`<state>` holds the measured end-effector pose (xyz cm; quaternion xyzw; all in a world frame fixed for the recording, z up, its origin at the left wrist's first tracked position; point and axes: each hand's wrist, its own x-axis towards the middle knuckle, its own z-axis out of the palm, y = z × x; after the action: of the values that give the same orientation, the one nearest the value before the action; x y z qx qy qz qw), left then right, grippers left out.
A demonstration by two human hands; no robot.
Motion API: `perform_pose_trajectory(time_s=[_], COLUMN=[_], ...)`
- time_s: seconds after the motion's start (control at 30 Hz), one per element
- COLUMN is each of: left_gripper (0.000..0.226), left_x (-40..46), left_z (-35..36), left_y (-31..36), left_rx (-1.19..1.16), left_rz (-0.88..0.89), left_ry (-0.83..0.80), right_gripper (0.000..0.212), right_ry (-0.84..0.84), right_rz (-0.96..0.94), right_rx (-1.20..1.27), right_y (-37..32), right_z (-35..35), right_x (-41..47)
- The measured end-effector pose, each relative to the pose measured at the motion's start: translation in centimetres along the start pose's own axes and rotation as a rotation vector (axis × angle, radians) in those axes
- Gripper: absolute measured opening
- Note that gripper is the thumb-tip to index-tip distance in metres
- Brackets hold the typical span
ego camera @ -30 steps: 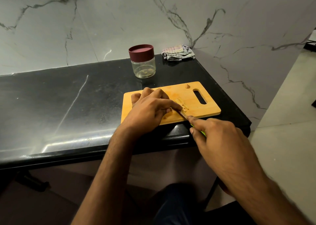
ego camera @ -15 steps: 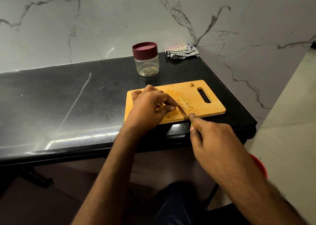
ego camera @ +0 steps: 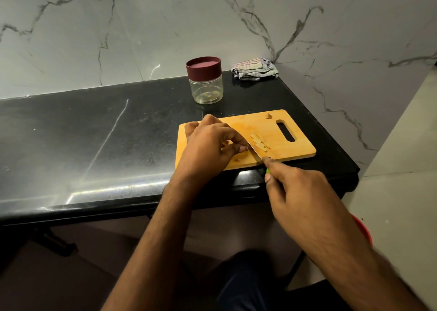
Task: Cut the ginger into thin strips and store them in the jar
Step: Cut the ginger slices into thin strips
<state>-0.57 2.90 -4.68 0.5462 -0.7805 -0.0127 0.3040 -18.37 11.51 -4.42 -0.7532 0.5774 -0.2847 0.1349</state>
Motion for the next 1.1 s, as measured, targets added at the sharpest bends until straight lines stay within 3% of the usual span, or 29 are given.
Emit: perform_pose_trajectory(time_s=[0.37, 0.87, 1.1], left_gripper=[0.008, 0.007, 0.004], left_x=[-0.1, -0.1, -0.1], left_z=[-0.1, 0.1, 0.1], left_y=[0.1, 0.0, 0.1], left_rx=[-0.006, -0.03, 0.019], left_rz=[-0.006, 0.004, -0.011], left_ry=[0.023, 0.029, 0.007], right_gripper=[0.044, 0.037, 0.043], right_ry=[0.016, 0.028, 0.004], right_rz=[-0.004, 0.001, 0.013], right_rx=[0.078, -0.036, -0.077], right_y=[0.2, -0.5, -0.4], right_z=[0.0, 0.2, 0.4], right_x=[-0.7, 1.6, 1.0])
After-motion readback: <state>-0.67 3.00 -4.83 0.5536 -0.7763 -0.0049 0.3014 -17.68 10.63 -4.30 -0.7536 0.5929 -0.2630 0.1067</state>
